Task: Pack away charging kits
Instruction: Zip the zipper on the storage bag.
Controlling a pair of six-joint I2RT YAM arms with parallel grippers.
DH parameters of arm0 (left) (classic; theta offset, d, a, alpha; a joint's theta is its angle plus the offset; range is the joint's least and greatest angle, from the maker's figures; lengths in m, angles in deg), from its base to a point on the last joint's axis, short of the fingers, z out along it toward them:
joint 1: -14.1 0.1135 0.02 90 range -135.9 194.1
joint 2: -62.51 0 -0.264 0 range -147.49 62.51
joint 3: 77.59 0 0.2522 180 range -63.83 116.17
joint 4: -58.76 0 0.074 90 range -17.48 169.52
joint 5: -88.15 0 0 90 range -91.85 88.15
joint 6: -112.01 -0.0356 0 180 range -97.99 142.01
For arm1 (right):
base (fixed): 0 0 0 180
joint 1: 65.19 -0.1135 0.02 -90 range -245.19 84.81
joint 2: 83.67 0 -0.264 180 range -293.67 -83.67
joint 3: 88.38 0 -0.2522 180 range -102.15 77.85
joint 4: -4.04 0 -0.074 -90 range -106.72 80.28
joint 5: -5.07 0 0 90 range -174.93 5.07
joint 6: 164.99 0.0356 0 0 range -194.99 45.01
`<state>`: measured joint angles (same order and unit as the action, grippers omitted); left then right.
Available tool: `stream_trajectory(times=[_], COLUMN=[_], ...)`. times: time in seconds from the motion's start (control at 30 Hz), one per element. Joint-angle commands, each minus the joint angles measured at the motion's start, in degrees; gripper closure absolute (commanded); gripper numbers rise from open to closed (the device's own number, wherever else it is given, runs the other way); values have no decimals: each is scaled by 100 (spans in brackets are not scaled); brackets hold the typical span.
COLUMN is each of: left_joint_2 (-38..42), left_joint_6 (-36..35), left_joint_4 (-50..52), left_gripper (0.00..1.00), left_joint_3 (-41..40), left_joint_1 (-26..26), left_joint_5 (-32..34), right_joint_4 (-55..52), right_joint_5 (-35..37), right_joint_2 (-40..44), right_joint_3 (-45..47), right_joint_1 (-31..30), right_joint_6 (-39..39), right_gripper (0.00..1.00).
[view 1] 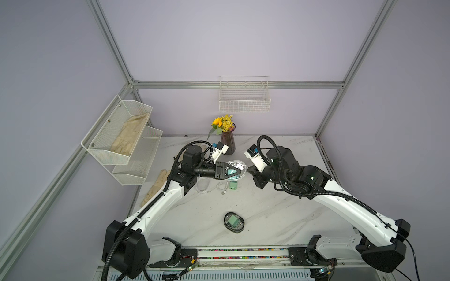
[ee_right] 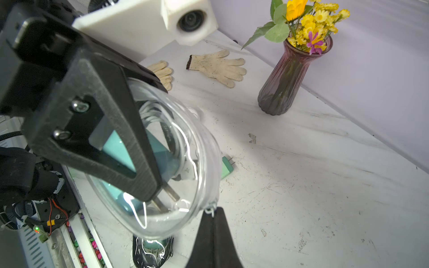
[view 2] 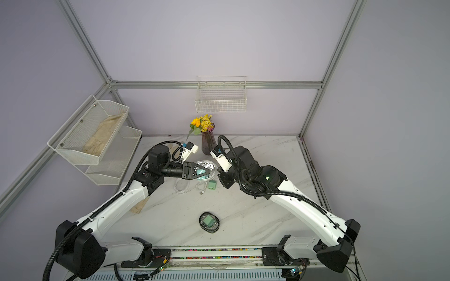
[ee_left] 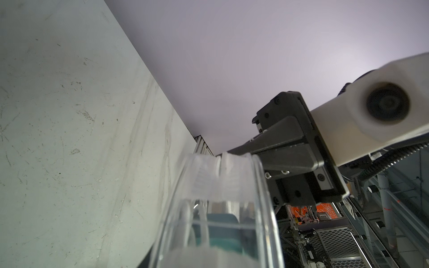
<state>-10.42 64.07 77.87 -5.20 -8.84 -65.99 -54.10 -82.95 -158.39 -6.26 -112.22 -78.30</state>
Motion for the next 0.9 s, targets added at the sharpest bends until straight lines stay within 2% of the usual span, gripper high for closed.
stream_trajectory(times=[0.0, 0.13, 0.37, 0.6, 0.73, 0.87], left_joint_2=[249, 250, -135, -505, -635, -1035], left_joint_6=[-550, -811, -2204, -2892, -3449, -3966], left_joint_4=[616, 815, 2606, 3216, 3861, 4538], left_gripper=[100, 100, 100, 100, 100, 100], left_joint_3=[-114, -203, 274, 644, 978, 1268], left_joint_1=[-83, -307, -499, -927, -1125, -1309], left_joint_5=[-617, -608, -117, 94, 229, 434], right_joint_4=[154, 300, 2, -204, 92, 27], right_joint_5=[269, 123, -49, -544, -770, -1113], right_joint_2=[-96, -183, -203, -576, -153, -51], right_joint_3=[-585, -706, -1264, -1317, -802, -1059], right_joint_1=[129, 128, 130, 127, 131, 136], right_joint_6=[-327, -381, -670, -637, -724, -810], right_gripper=[100, 100, 100, 100, 100, 100])
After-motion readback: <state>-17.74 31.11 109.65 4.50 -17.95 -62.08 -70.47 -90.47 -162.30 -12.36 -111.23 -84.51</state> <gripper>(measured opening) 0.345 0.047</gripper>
